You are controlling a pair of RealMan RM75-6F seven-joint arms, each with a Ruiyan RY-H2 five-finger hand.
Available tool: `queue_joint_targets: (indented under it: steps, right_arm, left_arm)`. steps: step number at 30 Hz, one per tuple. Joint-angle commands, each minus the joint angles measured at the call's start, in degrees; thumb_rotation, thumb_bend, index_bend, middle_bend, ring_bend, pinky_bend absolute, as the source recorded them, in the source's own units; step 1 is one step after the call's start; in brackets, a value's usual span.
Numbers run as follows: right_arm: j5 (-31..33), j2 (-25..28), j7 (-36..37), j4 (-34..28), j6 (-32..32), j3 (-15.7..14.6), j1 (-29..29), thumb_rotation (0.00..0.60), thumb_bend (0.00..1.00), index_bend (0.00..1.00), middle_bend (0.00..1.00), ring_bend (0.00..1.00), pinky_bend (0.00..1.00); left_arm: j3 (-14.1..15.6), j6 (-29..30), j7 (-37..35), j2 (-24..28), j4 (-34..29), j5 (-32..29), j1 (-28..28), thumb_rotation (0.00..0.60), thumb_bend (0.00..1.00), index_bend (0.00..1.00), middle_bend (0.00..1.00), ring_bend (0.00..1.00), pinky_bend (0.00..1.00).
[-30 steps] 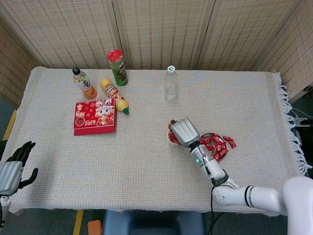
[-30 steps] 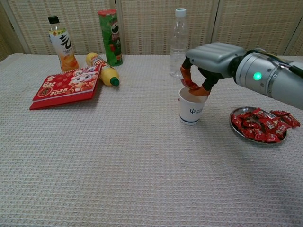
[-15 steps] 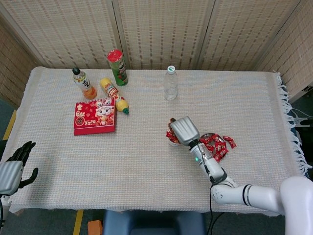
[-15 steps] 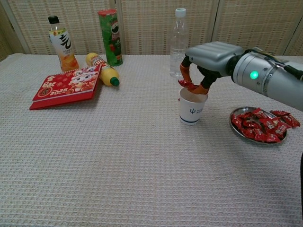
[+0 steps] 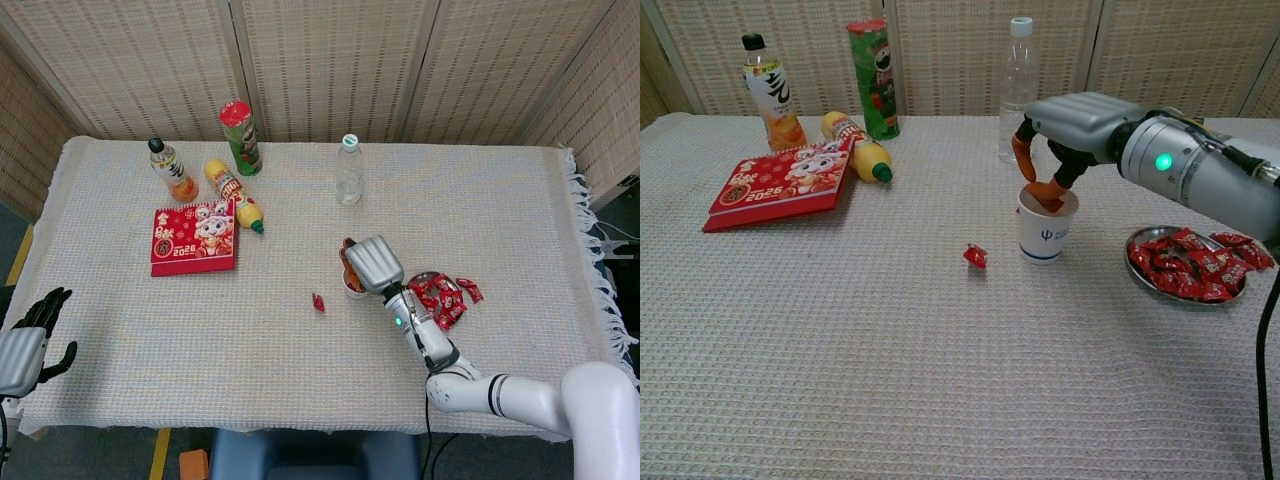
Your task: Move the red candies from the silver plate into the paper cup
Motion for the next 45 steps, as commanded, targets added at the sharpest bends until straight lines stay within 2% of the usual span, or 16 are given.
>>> queue_joint_targets:
  steps: [1,5,10,17,20,23,26,28,30,31,33,35,37,40,45]
  right_arm:
    - [-0.7,0.4,0.7,0.0,0.4,-0.1,-0.6,0.6,0.3,0.14,0.36,0.75,1.0]
    - [-1.4,1.7,0.3,-0.9,0.5,-1.2,-1.5,0.6,0.3,0.12,0.34,0.75,1.0]
    - [-0.7,3.1,0.0,-2.2,-0.8,-1.6,-1.9,0.6,0.27,0.01,0.27,0.71,1.0]
    - [-0.6,4.5,-0.1,-3.9,-0.8,-1.4,-2.3,0.6,0.2,0.0,0.16,0.64,1.0]
    - [-3.9,5.4,1.1,-5.6,1.2,-1.7,-3.0,0.6,0.2,0.0,0.15,0.6,1.0]
    - [-10.5,6.4,2.6,-7.1,4.6,-2.9,-3.7,0.6,0.2,0.0,0.13,0.5,0.92]
    - [-16.5,7.1,3.4,-7.7,7.5,-3.9,-4.0,0.6,0.2,0.0,0.13,0.37,0.77]
    - [-19.9,7.7,3.0,-8.0,7.7,-4.6,-3.3,0.6,0.2,0.0,0.13,0.3,0.66]
    - [-22.5,8.3,1.5,-8.4,6.6,-5.2,-2.1,0.6,0.2,0.0,0.14,0.27,0.61]
    - [-23.3,8.5,0.6,-8.5,5.8,-5.3,-1.5,0.6,0.2,0.0,0.17,0.27,0.61]
    - [-25.3,8.7,-1.2,-8.5,3.8,-5.5,0.3,0.6,0.2,0.0,0.36,0.32,0.61]
    - [-27.0,8.7,-2.5,-7.9,2.0,-5.7,1.9,0.6,0.19,0.0,0.56,0.46,0.68]
    - [-28.5,8.6,-3.3,-7.4,-0.2,-5.8,3.8,0.6,0.18,0.01,0.71,0.61,0.81]
    - [-29.8,8.4,-4.5,-6.2,-3.1,-5.8,5.9,0.6,0.18,0.05,0.8,0.69,0.91]
    - [-28.9,6.4,-4.6,-3.8,-6.8,-5.9,7.7,0.6,0.18,0.14,0.81,0.7,0.94]
  left_arm:
    - [0.0,0.0,-0.1,0.0,0.0,0.1,0.0,0.6,0.45,0.01,0.0,0.1,0.34]
    - [0.1,-0.2,0.1,-0.1,0.0,0.1,-0.1,0.6,0.45,0.01,0.0,0.1,0.34]
    - [0.2,-0.2,0.8,-0.2,-0.3,0.1,-0.1,0.6,0.45,0.01,0.0,0.1,0.34]
    - [0.1,-0.1,0.8,-0.2,-0.3,0.0,-0.1,0.6,0.45,0.01,0.0,0.1,0.34]
    - [0.1,0.1,0.7,-0.1,-0.3,0.2,0.0,0.6,0.45,0.01,0.0,0.1,0.34]
    - [0.2,0.2,0.6,-0.1,-0.4,0.4,0.0,0.6,0.45,0.01,0.0,0.1,0.34]
    - [0.3,0.4,0.8,-0.1,-0.5,0.6,0.1,0.6,0.45,0.01,0.0,0.1,0.34]
    - [0.5,0.4,0.9,-0.1,-0.7,0.8,0.1,0.6,0.45,0.01,0.0,0.1,0.34]
    - [0.5,0.5,1.1,-0.2,-0.8,1.1,0.1,0.6,0.45,0.01,0.0,0.1,0.34]
    - [0.6,0.6,1.2,-0.2,-0.8,1.1,0.2,0.6,0.45,0.01,0.0,0.1,0.34]
    - [0.6,0.9,1.4,-0.3,-0.9,1.2,0.2,0.6,0.45,0.01,0.0,0.1,0.34]
    - [0.5,0.9,1.5,-0.3,-0.9,1.1,0.3,0.6,0.45,0.01,0.0,0.11,0.34]
    - [0.5,0.9,1.5,-0.3,-0.9,0.9,0.3,0.6,0.45,0.01,0.0,0.12,0.35]
    - [0.4,0.9,1.8,-0.4,-0.8,0.8,0.3,0.6,0.45,0.01,0.0,0.12,0.35]
    - [0.5,0.6,2.3,-0.6,-0.9,0.9,0.1,0.6,0.45,0.01,0.0,0.12,0.35]
